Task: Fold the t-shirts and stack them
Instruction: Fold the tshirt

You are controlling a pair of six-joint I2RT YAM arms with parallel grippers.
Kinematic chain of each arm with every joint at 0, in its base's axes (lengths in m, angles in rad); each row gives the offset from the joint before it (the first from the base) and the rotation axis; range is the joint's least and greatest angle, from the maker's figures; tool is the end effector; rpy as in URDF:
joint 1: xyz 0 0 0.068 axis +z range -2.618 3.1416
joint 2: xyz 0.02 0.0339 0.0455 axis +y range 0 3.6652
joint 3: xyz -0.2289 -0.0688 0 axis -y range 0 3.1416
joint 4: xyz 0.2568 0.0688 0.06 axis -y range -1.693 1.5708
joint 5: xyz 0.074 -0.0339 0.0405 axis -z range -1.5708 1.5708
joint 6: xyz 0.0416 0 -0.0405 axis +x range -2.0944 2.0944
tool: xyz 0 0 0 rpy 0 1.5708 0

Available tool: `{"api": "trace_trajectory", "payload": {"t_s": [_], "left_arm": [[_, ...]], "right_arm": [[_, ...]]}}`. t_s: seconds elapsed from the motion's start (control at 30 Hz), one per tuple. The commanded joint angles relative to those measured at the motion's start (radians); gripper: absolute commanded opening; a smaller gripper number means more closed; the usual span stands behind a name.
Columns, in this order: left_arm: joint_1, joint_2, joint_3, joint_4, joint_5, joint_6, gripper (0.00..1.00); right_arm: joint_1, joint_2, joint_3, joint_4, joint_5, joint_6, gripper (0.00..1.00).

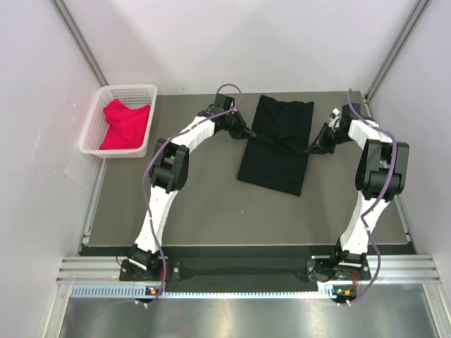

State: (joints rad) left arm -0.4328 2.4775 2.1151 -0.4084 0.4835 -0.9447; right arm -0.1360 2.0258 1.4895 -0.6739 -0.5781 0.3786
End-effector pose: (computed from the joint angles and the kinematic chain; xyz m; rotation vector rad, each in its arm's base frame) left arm 0.4831 -0.2445 0.1424 -0.3909 2.5508 -1.1783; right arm 0.4097 -0.0331 0.1376 0.5515 2.6773 0.8659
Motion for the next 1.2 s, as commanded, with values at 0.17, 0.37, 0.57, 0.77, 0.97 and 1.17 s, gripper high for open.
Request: {"api": "trace_trajectory", "payload": {"t_s": [0.17, 0.37, 0.57, 0.77, 0.97, 1.17], "left_arm": [[0.022, 0.057, 0.123, 0.005, -0.005, 0.001, 0.3], [0.04, -0.021, 0.267, -0.238, -0.178, 0.182, 0.68], [0.048, -0.315, -0.065, -0.241, -0.201, 0.334, 0.61], [0.011, -0.524, -0.481, -0.104, -0.082, 0.394, 0.57], [-0.027, -0.591, -0.622, -0.084, -0.083, 0.386, 0.55], [-0.035, -0.68, -0.736, -0.07, -0.082, 0.379, 0.54]], "right_arm": [[-0.027, 0.056, 0.133, 0.022, -0.006, 0.003, 0.24], [-0.054, 0.119, 0.414, -0.196, 0.148, -0.079, 0.53], [0.047, -0.028, 0.393, -0.262, 0.236, -0.124, 0.61], [0.248, -0.168, 0.141, -0.088, 0.328, -0.02, 0.42], [0.406, -0.159, -0.011, 0.134, 0.495, 0.182, 0.31], [0.469, -0.072, 0.043, 0.148, 0.633, 0.243, 0.33]]}}
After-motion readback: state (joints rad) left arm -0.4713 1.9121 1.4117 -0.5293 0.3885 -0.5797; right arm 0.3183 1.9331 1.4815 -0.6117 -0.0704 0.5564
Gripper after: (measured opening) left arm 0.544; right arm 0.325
